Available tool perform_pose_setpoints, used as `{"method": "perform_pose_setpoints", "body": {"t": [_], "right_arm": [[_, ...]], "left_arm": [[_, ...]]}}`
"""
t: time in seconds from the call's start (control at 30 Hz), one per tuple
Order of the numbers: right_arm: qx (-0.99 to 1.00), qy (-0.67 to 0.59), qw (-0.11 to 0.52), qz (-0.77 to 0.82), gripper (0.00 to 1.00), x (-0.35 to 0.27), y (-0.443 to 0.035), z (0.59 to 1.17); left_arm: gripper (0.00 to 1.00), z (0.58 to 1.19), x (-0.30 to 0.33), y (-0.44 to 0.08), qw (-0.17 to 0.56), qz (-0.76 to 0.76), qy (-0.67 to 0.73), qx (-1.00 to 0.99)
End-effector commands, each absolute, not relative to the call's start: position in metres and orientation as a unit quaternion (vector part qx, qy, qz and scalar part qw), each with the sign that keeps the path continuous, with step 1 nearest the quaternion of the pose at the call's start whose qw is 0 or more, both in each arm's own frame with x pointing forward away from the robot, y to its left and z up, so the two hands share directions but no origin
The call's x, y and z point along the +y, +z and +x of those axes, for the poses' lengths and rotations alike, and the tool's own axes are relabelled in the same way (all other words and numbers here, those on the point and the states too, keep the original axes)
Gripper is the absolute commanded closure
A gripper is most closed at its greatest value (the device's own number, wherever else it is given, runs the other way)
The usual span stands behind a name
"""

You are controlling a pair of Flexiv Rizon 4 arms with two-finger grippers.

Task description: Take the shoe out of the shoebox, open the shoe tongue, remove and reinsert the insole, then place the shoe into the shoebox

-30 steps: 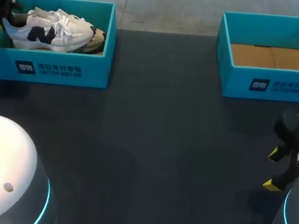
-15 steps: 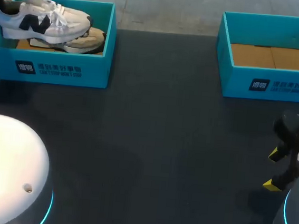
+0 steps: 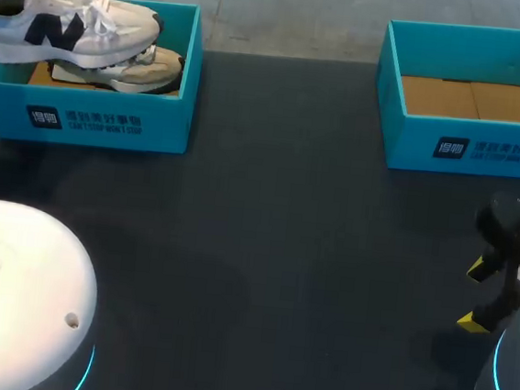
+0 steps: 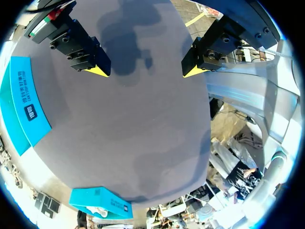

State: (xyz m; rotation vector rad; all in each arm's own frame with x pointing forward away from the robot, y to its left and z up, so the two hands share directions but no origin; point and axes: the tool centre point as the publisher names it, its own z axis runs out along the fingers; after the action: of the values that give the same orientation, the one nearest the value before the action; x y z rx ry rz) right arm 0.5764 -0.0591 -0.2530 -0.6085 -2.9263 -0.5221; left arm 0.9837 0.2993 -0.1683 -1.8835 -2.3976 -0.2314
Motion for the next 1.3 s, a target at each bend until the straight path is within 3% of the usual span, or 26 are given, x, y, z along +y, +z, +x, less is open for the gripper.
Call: {"method": "perform_pose_setpoints", "body": {"t": [0.03,0.57,1.3], "right_arm": [[-0.963,-0.172,0.051,-0.201,0.0,-0.059,-0.254,0.574],[-0.963,-0.172,0.051,-0.201,0.0,-0.059,-0.254,0.574],[-0.963,-0.172,0.051,-0.201,0.0,-0.059,-0.254,0.574]], "left_arm": [[1.0,0.933,0.286,-0.142,0.02,-0.614,-0.099,-0.783],[1.0,0.818,0.219,-0.112,0.005,-0.623,-0.11,-0.775],[1.0,0.718,0.105,-0.169,0.043,-0.669,-0.113,-0.733]]}}
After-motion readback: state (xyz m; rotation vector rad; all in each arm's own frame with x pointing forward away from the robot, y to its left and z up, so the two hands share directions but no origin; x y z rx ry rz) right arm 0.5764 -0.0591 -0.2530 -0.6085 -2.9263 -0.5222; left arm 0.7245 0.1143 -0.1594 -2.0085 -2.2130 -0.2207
